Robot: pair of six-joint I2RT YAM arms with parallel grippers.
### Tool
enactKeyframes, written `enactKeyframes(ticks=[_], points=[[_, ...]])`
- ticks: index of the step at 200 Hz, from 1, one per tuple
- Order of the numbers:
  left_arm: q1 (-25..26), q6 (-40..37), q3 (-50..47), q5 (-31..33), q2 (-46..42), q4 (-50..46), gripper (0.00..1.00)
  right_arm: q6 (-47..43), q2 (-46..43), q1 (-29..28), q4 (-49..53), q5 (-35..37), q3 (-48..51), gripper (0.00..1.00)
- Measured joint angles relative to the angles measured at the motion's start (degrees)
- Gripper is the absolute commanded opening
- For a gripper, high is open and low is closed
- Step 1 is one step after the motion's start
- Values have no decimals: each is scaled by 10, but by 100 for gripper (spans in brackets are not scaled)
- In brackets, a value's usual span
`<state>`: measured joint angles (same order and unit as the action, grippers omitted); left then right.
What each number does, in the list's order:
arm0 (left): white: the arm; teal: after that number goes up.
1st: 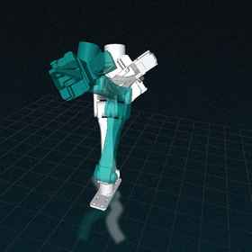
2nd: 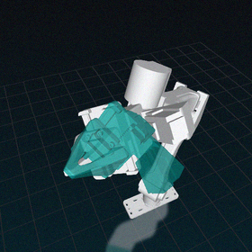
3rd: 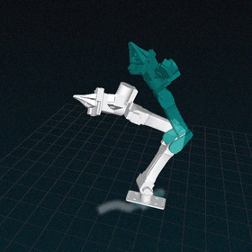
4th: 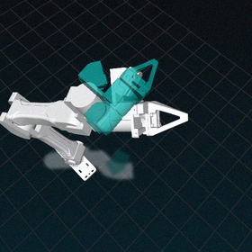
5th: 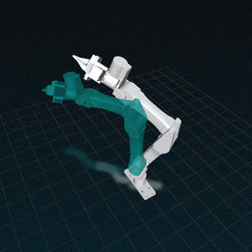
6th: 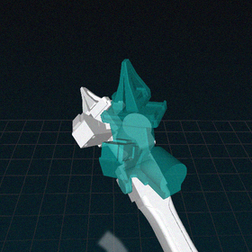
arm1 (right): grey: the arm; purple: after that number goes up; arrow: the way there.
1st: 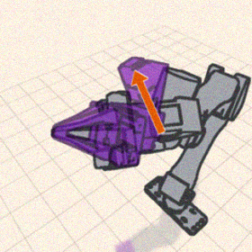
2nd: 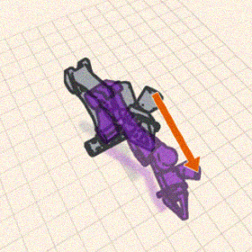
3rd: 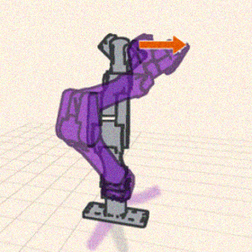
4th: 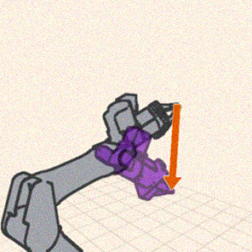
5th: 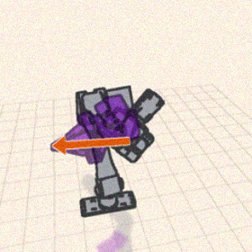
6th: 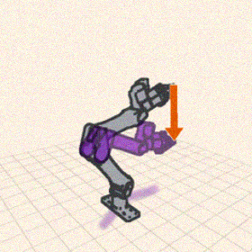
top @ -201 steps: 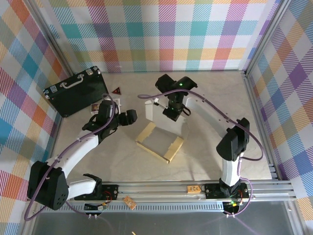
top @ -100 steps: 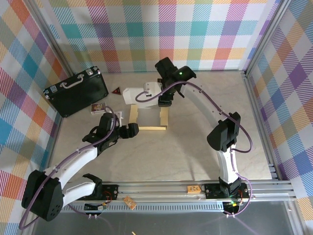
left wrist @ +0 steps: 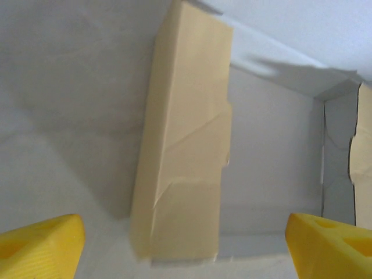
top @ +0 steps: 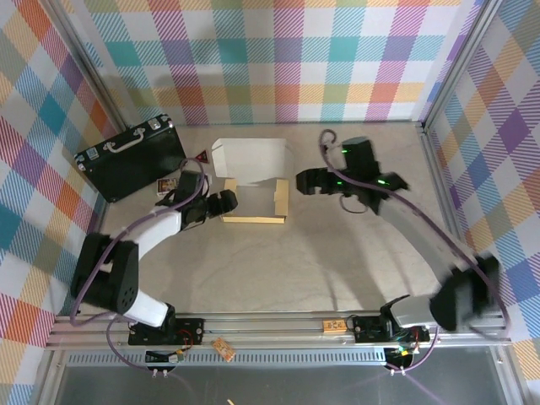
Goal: Fold the paper box
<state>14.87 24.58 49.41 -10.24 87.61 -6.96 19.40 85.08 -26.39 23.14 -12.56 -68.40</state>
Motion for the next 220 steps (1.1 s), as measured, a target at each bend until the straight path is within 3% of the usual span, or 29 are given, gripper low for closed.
enactKeyframes(ticks=[22,36,54,99,146,186,220], points=[[-2,-10,37,9,50,-5,78,82,183,-19,-2,15,-37,84],[-6,-18,53,10,81,-5,73,118,244,-26,-2,18,-49,81],[-13,-24,72,7,121,-8,65,146,277,-30,7,20,-74,69],[-18,-35,107,2,168,-20,24,180,319,-37,-12,31,-151,38],[5,-31,107,36,168,-32,17,166,341,-55,3,84,-161,36],[44,-20,102,93,148,-74,15,143,343,-86,34,161,-162,0],[73,-12,101,138,136,-106,11,119,342,-101,60,206,-169,0]])
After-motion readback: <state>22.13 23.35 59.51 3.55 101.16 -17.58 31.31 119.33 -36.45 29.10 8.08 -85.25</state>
